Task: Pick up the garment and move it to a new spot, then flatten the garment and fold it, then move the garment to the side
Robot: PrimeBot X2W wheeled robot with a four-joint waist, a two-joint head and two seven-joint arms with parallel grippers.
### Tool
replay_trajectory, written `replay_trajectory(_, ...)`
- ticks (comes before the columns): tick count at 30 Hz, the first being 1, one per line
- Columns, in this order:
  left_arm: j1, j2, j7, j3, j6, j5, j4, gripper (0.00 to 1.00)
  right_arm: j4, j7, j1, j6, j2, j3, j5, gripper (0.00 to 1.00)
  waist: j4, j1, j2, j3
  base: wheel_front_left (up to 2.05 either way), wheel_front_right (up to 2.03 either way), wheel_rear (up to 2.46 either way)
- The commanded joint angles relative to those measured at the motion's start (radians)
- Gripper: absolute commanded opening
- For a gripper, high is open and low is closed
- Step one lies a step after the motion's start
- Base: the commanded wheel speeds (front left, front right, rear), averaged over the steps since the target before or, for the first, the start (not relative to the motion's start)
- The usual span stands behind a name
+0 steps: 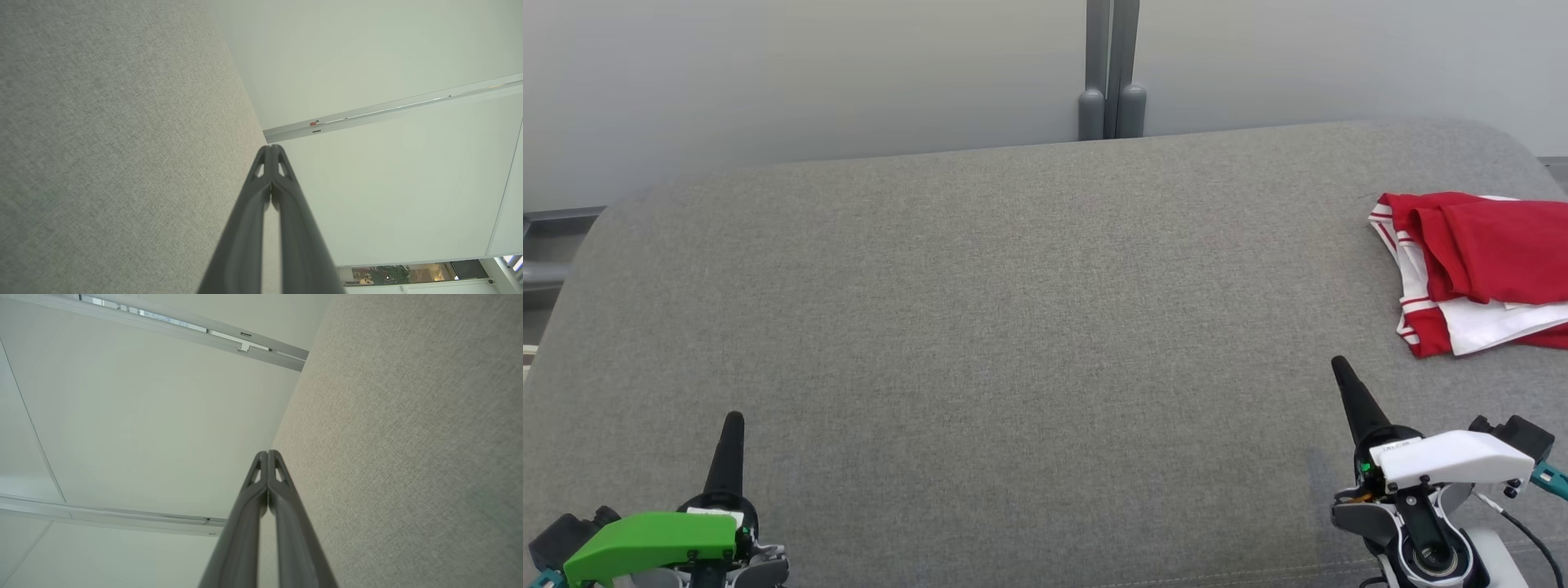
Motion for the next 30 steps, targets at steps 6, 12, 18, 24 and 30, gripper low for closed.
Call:
replay_trajectory(6, -0.026, -0.009, 0.016, 0.022, -0.018, -0.051, -0.003, 0.00, 0.000, 0.013, -0.023, 0.000, -0.005, -0.010, 0.060, 0.00, 0.003, 0.0000, 0.0000, 0.001, 0.00, 0.00, 0.00)
replay_trajectory(12, -0.031, -0.016, 0.028, 0.034, -0.028, -0.088, 0.000, 0.00, 0.004, 0.022, -0.024, 0.000, -0.004, -0.016, 0.108, 0.00, 0.005, 0.0000, 0.0000, 0.002, 0.00, 0.00, 0.00)
replay_trajectory(18, -0.035, -0.022, 0.039, 0.047, -0.035, -0.114, 0.002, 0.00, 0.007, 0.029, -0.024, 0.000, -0.004, -0.021, 0.143, 0.00, 0.008, 0.0000, 0.0000, 0.003, 0.00, 0.00, 0.00)
replay_trajectory(24, -0.038, -0.030, 0.052, 0.058, -0.044, -0.148, 0.005, 0.00, 0.010, 0.037, -0.024, 0.000, -0.003, -0.026, 0.185, 0.00, 0.010, 0.0000, 0.0000, 0.005, 0.00, 0.00, 0.00)
replay_trajectory(30, -0.043, -0.036, 0.063, 0.071, -0.051, -0.176, 0.007, 0.00, 0.013, 0.045, -0.026, 0.000, -0.002, -0.032, 0.226, 0.00, 0.013, 0.0000, 0.0000, 0.006, 0.00, 0.00, 0.00)
